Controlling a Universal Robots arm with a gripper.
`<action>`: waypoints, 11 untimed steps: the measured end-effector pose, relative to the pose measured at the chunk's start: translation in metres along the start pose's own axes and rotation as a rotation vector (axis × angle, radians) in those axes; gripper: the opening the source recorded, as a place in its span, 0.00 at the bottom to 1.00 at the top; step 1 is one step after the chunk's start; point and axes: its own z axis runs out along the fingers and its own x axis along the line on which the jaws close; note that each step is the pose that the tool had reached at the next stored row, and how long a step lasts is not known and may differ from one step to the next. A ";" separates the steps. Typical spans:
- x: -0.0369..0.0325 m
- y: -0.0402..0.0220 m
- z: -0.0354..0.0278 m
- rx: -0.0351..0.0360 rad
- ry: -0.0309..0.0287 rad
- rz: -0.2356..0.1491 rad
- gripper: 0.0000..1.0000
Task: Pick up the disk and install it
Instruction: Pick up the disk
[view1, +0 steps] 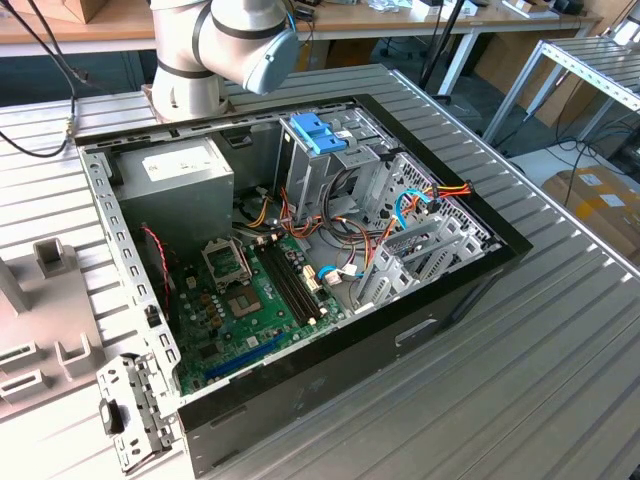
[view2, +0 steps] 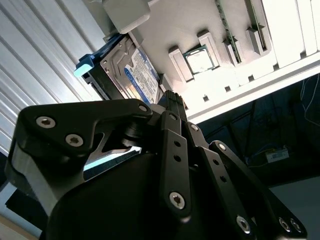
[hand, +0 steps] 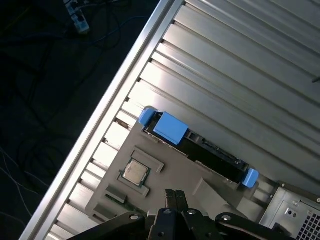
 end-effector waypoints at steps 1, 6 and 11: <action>0.0000 0.0000 0.0000 -0.0001 0.0002 -0.006 0.11; 0.0000 0.0000 0.0001 -0.0006 0.0012 -0.028 0.11; 0.0000 0.0000 0.0002 -0.0010 0.0022 -0.049 0.11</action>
